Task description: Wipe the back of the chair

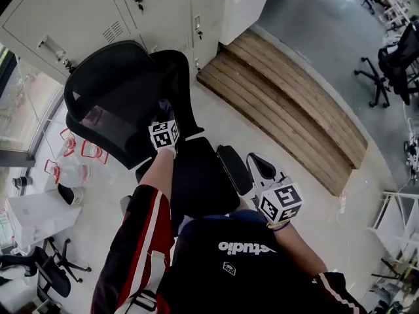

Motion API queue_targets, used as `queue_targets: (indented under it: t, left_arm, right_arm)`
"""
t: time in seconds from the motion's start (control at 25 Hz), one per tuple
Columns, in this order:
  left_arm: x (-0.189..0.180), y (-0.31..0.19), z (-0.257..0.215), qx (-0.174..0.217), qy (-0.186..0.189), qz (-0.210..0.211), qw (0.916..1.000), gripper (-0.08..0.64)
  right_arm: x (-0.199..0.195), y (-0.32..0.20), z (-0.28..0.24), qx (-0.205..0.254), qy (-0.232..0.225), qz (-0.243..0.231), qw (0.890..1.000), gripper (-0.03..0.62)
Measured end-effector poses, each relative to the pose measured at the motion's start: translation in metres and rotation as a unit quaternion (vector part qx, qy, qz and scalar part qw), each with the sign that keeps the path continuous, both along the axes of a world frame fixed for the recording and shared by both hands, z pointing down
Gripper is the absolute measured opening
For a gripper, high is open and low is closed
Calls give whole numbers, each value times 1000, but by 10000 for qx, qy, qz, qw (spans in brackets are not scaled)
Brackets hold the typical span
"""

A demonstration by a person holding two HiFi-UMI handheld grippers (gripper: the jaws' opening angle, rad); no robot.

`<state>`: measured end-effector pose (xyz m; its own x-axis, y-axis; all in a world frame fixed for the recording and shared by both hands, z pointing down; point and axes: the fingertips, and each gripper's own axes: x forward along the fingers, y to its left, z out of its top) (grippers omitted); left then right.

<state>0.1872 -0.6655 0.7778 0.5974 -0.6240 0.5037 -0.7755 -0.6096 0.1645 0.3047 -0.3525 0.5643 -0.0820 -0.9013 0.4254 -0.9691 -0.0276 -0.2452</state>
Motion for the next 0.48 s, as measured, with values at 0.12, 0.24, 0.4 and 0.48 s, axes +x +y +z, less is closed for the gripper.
queue_targets:
  t: [0.12, 0.24, 0.4, 0.48]
  left_arm:
    - [34, 5, 1, -7, 45, 270, 9996, 57]
    - [65, 13, 2, -40, 103, 555, 9984, 57]
    - [106, 30, -4, -8, 180, 1200, 9926, 57]
    - [120, 39, -11, 29, 251, 1361, 9904, 57]
  right_arm:
    - [12, 9, 5, -40, -21, 142, 9999, 14]
    - [28, 19, 7, -73, -16, 337, 9994, 14]
    - [43, 28, 7, -74, -46, 564, 9984, 14]
    - [45, 30, 5, -48, -57, 612, 9981, 14]
